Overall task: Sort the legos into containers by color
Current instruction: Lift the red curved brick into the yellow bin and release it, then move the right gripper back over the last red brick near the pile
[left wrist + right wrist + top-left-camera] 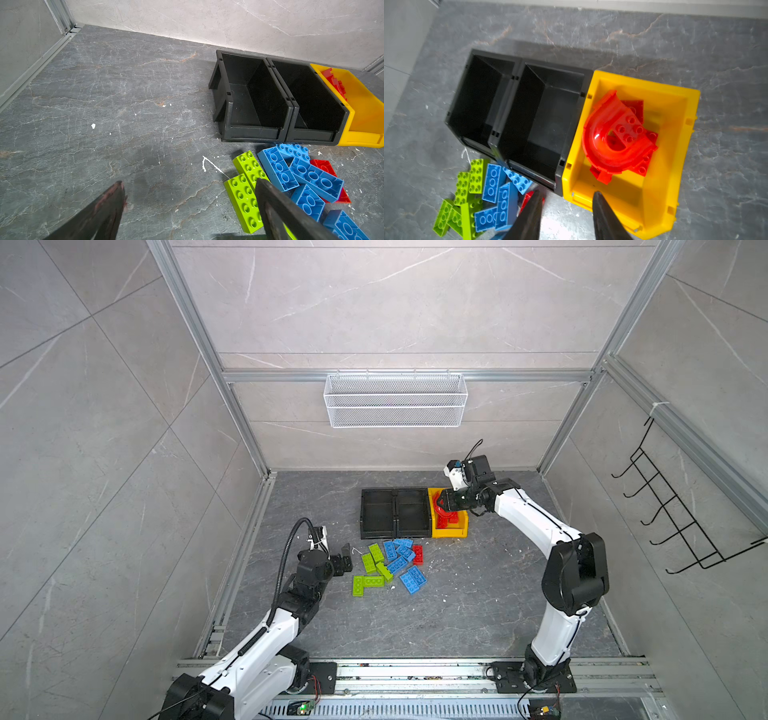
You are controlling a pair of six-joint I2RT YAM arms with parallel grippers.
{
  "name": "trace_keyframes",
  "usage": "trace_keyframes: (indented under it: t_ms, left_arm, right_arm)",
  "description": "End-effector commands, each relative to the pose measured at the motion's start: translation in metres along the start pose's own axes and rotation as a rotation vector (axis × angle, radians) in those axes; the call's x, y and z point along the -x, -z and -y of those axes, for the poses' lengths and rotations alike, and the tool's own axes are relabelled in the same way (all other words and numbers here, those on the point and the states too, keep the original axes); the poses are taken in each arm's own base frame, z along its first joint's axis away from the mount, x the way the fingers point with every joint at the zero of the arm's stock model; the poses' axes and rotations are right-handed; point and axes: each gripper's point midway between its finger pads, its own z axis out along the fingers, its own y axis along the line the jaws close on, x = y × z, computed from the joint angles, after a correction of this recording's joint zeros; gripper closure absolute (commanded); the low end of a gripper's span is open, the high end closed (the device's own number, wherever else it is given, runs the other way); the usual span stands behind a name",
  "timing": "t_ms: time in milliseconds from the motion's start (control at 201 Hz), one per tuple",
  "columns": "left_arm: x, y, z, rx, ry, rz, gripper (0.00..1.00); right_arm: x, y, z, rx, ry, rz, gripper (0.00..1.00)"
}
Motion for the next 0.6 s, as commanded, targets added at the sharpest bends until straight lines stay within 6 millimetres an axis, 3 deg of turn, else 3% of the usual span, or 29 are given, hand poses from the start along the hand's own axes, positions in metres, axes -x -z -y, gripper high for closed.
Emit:
trace_keyframes:
  t_ms: [0,90,149,244,433,593]
  left_arm:
    - [0.017,0.001,0.004,-0.012,0.007,0.054,0.01]
    - [0.017,0.001,0.003,-0.007,0.004,0.056,0.01]
    - [0.018,0.002,0.002,-0.004,0.005,0.059,0.01]
    - [0.019,0.003,0.003,-0.009,0.007,0.065,0.01]
    - [0.02,0.005,0.006,-0.031,0.016,0.071,0.01]
    - [0.017,0.002,0.006,-0.027,0.013,0.063,0.01]
  right_arm:
    - [0.003,-0.01,0.004,-0.01,-0.009,-0.016,0.7]
    - [-0.006,-0.015,-0.006,0.023,-0.016,-0.029,0.69]
    - [-0.019,-0.014,-0.011,0.009,-0.014,-0.03,0.6]
    - [-0.039,-0.005,-0.031,0.021,0.005,-0.006,0.56]
    - [-0.105,-0.006,-0.059,0.026,-0.009,-0.058,0.54]
    - [-0.146,-0.024,-0.078,0.059,-0.037,-0.128,0.55]
